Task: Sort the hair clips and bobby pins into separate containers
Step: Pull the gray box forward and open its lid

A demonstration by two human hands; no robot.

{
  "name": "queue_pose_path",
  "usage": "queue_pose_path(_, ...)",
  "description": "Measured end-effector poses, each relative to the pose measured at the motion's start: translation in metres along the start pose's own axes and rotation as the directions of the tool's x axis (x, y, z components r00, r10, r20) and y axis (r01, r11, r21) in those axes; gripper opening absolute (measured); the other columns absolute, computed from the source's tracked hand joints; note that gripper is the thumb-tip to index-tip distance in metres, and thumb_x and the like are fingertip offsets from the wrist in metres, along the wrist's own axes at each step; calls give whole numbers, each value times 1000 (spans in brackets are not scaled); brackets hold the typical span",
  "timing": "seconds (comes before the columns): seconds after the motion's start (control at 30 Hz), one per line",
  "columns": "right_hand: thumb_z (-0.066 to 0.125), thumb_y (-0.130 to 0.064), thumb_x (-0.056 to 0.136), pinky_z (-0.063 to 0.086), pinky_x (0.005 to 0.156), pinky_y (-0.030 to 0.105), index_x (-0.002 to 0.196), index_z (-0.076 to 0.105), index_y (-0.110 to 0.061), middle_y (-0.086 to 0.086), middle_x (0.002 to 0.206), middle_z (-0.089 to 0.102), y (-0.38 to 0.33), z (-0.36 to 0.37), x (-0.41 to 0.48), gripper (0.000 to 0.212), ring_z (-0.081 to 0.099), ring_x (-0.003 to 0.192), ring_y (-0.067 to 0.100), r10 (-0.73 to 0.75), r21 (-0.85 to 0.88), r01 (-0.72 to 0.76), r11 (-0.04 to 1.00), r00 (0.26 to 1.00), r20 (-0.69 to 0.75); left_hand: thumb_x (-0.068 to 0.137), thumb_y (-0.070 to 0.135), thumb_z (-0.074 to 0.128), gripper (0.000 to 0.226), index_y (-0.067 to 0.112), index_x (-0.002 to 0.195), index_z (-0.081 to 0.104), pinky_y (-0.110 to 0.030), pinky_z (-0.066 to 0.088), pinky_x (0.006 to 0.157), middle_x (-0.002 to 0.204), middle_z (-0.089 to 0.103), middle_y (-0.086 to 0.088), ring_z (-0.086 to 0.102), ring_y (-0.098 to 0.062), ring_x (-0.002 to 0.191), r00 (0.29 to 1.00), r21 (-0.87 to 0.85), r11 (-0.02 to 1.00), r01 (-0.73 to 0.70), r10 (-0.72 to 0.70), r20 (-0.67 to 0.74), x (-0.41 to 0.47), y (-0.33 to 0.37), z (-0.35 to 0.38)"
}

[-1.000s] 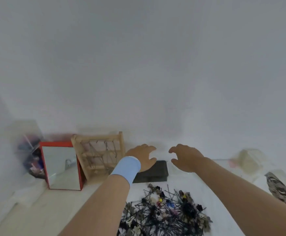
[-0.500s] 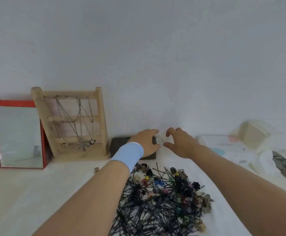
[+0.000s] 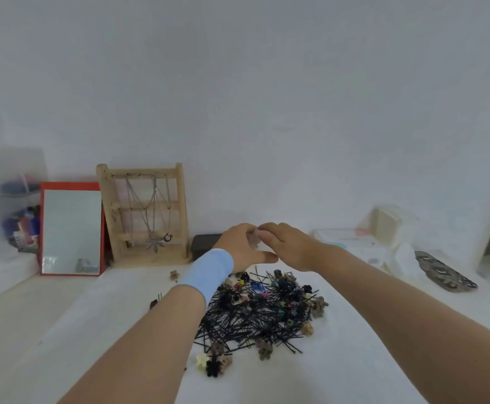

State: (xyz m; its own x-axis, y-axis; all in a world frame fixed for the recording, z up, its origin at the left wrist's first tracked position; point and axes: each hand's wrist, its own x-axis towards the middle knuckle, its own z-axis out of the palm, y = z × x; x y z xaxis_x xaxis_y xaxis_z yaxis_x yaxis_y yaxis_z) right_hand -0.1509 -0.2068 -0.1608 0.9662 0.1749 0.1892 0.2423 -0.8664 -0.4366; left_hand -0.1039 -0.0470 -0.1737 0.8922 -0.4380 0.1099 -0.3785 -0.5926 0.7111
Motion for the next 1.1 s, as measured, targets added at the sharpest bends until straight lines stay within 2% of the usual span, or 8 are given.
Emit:
queue_pose_path(0.2,24,-40,108,37,94,34,135,51,-17,4,128,58,8,-8,9,45,54,116,23,22,99,-27,995,998,52,57,48,88,96,20,140,50,-4,43,52,103,57,25,63,13,72,997,-120,993,16,-6,83,10,0,-11)
queue_pose_path(0.33,22,-46,106,36,92,31,135,51,-21,-3,117,57,38,9,34,48,54,104,15,58,193,-68,979,997,57,50,55,86,100,22,138,51,-31,47,98,118,63,12,60,-9,107,989,-78,995,68,-57,136,45,-20,-8)
queue_pose_path(0.4,22,-51,105,37,83,28,133,52,-27,-8,110,58,55,20,54,48,55,85,1,86,240,-99,966,994,65,48,59,84,91,25,128,59,-38,46,103,116,66,9,62,-13,107,986,-53,995,84,-75,152,71,-33,-5)
queue_pose_path(0.57,21,-57,103,35,63,19,127,58,-25,-16,75,51,79,24,93,54,50,58,-2,153,348,-167,923,986,68,49,61,85,64,22,100,74,-36,53,95,95,76,2,71,-19,96,972,-180,978,107,-65,227,119,-50,-8)
queue_pose_path(0.77,24,-55,103,41,64,32,120,54,-21,5,90,50,80,2,94,48,42,70,18,201,486,-199,851,978,49,77,57,66,56,2,88,65,-27,48,60,81,74,-16,65,-26,72,945,-507,813,286,-151,290,117,-36,-11)
queue_pose_path(0.83,27,-56,102,42,72,29,129,48,-29,2,106,54,84,-11,89,44,50,76,14,211,415,-198,888,977,14,89,48,60,46,3,95,64,-29,47,66,77,73,-13,63,-24,72,951,-543,787,294,-183,249,110,-39,-18)
queue_pose_path(0.97,49,-53,97,40,95,32,150,26,-26,7,139,49,96,-7,86,64,54,117,22,172,35,-169,985,981,-85,83,37,73,48,15,123,60,-35,48,95,114,64,-1,58,-20,107,990,-248,962,119,-96,102,101,-49,-23)
queue_pose_path(1.1,65,-49,89,42,96,34,146,31,-17,10,142,48,101,23,95,73,52,124,27,210,-93,-218,971,973,-95,74,33,81,65,26,130,49,-25,41,87,115,53,10,52,-11,101,999,-125,992,20,-25,-36,103,-61,-12)
